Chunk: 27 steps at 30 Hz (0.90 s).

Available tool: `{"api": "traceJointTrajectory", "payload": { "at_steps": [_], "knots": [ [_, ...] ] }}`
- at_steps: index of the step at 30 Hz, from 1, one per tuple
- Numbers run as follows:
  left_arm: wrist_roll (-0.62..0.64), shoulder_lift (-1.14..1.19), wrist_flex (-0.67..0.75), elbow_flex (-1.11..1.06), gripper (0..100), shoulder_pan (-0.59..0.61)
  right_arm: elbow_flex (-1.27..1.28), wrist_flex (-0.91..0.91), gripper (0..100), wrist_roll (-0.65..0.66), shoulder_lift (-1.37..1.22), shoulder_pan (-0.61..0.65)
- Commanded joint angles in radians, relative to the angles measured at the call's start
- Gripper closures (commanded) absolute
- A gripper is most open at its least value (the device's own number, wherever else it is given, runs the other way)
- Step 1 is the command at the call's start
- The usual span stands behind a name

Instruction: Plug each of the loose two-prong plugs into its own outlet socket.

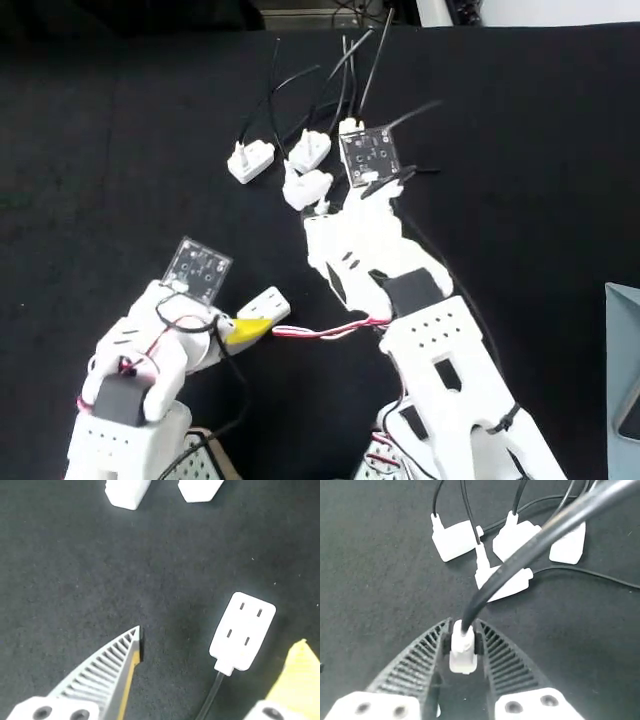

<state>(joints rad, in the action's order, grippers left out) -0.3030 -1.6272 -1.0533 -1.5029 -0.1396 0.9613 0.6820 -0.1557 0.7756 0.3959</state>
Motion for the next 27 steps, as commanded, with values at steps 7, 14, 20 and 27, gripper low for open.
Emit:
{"api": "traceJointTrajectory", "payload": {
  "at_steps": [7, 14, 20, 27],
  "knots": [
    [-0.025, 0.586, 0.158, 0.255, 57, -0.030, -0.007, -0.009, 98.6, -0.011, 0.028, -0.020],
    [-0.012, 0.905, 0.325, 0.317, 57, -0.099, -0.007, -0.008, 98.6, -0.011, 0.028, -0.020],
    [-0.032, 1.045, 0.442, 0.329, 64, -0.082, 0.004, -0.009, 98.6, -0.011, 0.028, -0.021],
    [-0.130, 1.108, 0.456, 0.410, 71, 0.056, 0.004, -0.009, 98.6, -0.009, 0.028, -0.021]
  ]
}}
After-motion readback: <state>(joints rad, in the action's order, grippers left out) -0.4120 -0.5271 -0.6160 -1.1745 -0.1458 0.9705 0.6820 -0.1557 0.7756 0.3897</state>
